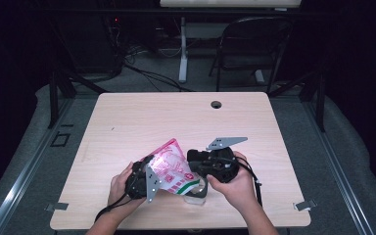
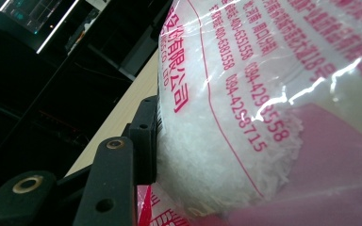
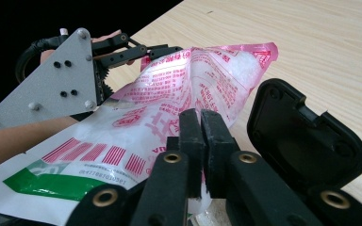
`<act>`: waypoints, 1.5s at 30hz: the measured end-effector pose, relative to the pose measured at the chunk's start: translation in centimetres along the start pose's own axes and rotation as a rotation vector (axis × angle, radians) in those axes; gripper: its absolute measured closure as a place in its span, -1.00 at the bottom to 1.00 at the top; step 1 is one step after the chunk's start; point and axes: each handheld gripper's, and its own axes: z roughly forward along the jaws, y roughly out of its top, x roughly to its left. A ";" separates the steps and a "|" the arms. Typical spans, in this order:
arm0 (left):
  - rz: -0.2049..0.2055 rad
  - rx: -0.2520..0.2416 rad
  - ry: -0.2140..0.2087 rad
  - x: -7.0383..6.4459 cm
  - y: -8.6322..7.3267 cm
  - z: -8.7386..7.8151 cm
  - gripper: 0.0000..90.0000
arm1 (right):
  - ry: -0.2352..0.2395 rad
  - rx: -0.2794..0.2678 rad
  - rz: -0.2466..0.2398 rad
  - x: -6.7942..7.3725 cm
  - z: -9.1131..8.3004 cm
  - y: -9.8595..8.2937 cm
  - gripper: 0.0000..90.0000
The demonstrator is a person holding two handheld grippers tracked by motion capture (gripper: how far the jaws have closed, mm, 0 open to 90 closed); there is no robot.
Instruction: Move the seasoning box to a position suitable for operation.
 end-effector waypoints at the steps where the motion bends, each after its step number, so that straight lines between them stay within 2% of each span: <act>1: 0.004 0.000 0.001 0.0 0.0 0.0 0.29 | -0.001 0.002 0.001 0.0 0.0 0.0 0.87; 5: 0.005 0.003 0.003 0.0 0.0 0.0 0.30 | 0.001 0.020 0.002 -0.2 0.3 -0.1 0.92; 8: 0.012 0.003 0.010 0.1 0.0 -0.1 0.30 | 0.001 0.013 0.001 -0.2 0.5 -0.2 0.99; 11: 0.010 -0.006 0.018 0.1 0.0 -0.1 0.30 | 0.004 0.006 0.000 -0.1 0.5 -0.1 1.00; 21: 0.040 -0.019 0.037 0.1 0.2 -0.2 0.30 | 0.007 0.002 -0.014 0.1 0.2 -0.3 1.00; 28: 0.086 -0.014 0.058 0.0 0.4 -0.2 0.30 | 0.004 -0.002 -0.016 0.1 0.1 -0.6 1.00; 34: 0.101 -0.018 0.067 -0.1 0.6 -0.2 0.30 | 0.002 0.002 -0.022 -0.1 0.0 -0.9 1.00; 41: 0.140 -0.018 0.090 -0.1 0.8 -0.4 0.30 | 0.007 -0.011 -0.013 -0.2 -0.2 -1.2 1.00; 45: 0.146 -0.019 0.096 -0.1 0.8 -0.4 0.30 | 0.011 -0.013 -0.011 -0.3 -0.2 -1.3 1.00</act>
